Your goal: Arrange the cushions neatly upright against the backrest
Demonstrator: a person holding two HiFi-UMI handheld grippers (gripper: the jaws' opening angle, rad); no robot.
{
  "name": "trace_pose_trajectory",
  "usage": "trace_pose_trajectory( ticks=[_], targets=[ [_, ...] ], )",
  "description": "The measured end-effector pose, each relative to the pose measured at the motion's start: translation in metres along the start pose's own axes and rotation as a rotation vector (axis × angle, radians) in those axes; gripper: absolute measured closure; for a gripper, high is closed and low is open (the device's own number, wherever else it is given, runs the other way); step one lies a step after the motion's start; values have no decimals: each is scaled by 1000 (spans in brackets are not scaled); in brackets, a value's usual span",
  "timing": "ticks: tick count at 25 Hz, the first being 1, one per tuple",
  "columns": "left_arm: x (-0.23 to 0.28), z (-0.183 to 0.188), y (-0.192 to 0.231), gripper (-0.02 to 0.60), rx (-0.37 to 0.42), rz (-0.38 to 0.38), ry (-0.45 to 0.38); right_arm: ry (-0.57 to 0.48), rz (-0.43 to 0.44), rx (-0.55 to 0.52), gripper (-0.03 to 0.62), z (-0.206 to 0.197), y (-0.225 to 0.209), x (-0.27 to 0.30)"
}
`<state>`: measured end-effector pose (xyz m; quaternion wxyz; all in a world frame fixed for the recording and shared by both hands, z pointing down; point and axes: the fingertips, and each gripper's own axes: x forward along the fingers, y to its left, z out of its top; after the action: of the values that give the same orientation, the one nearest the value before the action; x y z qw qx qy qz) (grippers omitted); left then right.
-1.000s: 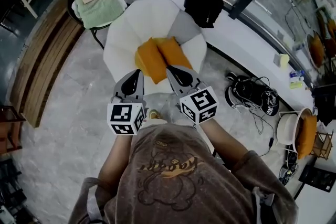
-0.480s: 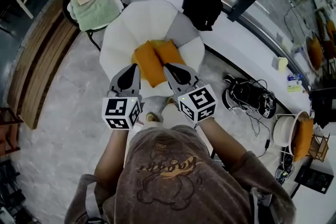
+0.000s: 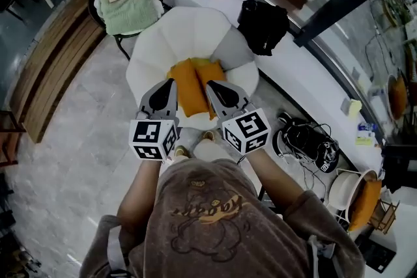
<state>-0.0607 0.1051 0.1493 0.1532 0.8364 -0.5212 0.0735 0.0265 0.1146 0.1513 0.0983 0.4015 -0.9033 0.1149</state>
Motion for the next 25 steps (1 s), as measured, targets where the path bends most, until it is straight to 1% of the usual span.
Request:
trace_pose_trajectory(
  ticks=[5, 9, 13, 20, 25],
  targets=[
    [16, 1, 1, 577, -27, 56, -11, 5, 56, -2, 569, 1, -20, 11],
    [27, 1, 4, 577, -29, 93, -10, 6, 94, 2, 569, 0, -32, 22],
    [37, -2, 7, 577, -27, 112, -2, 12, 116, 16, 569, -4, -41, 35],
    [56, -6, 30, 577, -40, 133, -7, 39, 110, 30, 569, -11, -55, 67],
    [79, -16, 55, 577, -43, 128, 7, 66, 93, 56, 569, -23, -64, 99]
  ],
)
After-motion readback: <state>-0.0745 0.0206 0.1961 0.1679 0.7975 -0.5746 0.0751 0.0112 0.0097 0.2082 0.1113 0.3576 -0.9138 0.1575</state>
